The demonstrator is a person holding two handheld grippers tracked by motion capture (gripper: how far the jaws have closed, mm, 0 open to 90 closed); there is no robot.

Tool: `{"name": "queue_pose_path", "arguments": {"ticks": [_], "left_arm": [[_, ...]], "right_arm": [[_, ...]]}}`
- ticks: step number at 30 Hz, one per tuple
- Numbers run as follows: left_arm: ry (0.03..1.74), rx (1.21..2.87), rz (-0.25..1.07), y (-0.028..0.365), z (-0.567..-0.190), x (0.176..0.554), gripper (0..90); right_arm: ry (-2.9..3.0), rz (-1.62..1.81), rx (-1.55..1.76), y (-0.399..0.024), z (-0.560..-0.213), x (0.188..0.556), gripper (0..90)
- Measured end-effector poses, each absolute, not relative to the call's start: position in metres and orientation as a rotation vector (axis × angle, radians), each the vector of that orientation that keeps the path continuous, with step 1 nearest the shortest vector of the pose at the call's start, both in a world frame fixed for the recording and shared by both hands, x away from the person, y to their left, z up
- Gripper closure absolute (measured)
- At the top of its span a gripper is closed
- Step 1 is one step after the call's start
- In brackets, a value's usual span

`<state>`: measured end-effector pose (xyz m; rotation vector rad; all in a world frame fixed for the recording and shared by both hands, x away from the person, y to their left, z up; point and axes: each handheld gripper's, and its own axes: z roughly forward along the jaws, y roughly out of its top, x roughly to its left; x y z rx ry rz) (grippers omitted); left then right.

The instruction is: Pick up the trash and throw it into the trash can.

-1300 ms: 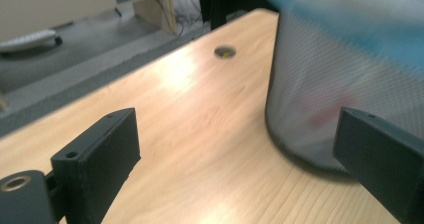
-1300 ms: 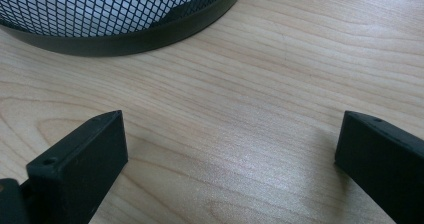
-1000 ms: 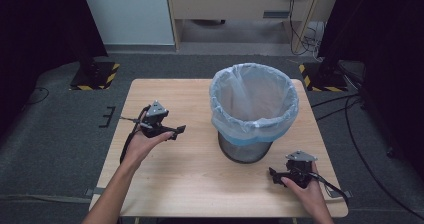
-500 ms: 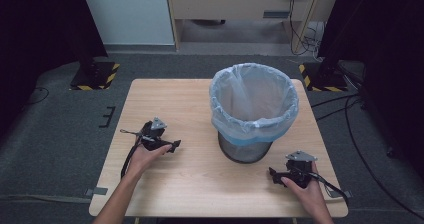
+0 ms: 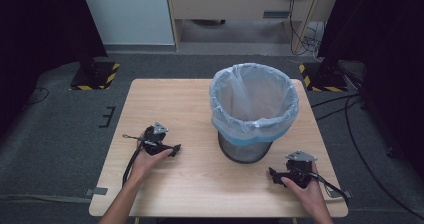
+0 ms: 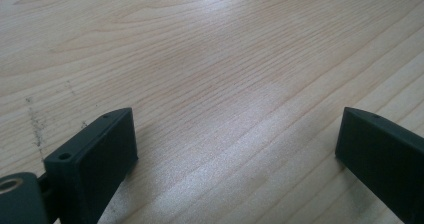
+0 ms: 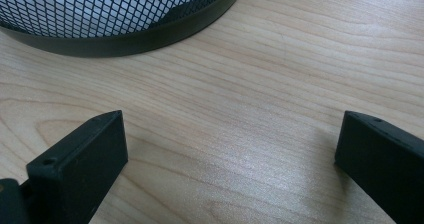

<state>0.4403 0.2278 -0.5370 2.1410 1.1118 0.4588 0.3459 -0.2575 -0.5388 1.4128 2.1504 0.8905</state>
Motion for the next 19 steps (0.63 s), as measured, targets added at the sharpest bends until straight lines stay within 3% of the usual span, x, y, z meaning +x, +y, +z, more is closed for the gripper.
{"name": "queue_pose_path", "arguments": {"ticks": [19], "left_arm": [[1.165, 2.124, 0.477, 0.232, -0.5371, 0.4382, 0.0]], "right_arm": [[2.152, 0.89, 1.414, -0.2576, -0.5386, 0.3452, 0.3]]}}
